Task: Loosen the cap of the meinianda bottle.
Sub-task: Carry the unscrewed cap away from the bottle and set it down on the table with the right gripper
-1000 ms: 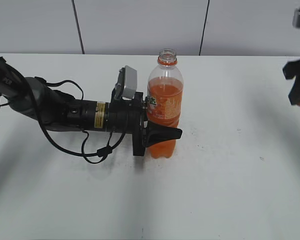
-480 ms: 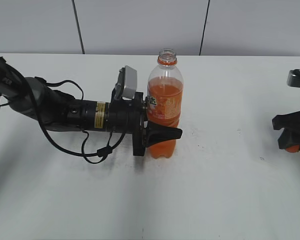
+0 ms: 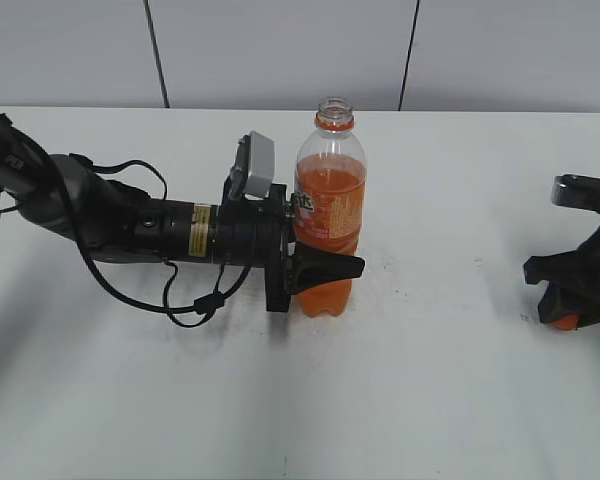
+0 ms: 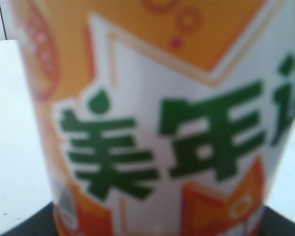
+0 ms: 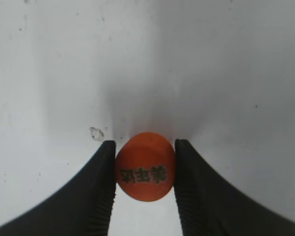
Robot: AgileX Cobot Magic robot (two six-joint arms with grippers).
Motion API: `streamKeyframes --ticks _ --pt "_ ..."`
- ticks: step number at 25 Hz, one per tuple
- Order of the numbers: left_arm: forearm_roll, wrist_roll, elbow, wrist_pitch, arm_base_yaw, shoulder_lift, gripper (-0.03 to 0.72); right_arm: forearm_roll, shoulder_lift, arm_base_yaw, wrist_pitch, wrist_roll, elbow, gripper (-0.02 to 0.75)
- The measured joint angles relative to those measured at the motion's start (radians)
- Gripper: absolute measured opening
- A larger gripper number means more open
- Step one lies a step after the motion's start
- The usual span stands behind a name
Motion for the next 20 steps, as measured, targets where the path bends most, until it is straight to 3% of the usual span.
streamKeyframes --ticks 6,8,13,20 --pt "0.0 0.0 0.0 0.0 0.0 0.0 0.391 0.022 0.003 0.0 -0.006 0.0 0.0 0.279" --pt "0.0 0.0 0.0 0.0 0.0 0.0 0.391 0.027 0.003 0.0 0.001 0.0 0.0 0.316" --pt "0.0 0.0 0.0 0.0 0.0 0.0 0.391 0.03 0.003 0.0 0.023 0.0 0.0 0.494" --pt "0.0 0.0 0.0 0.0 0.0 0.0 0.391 0.071 -0.029 0.0 0.068 -0.001 -0.039 0.525"
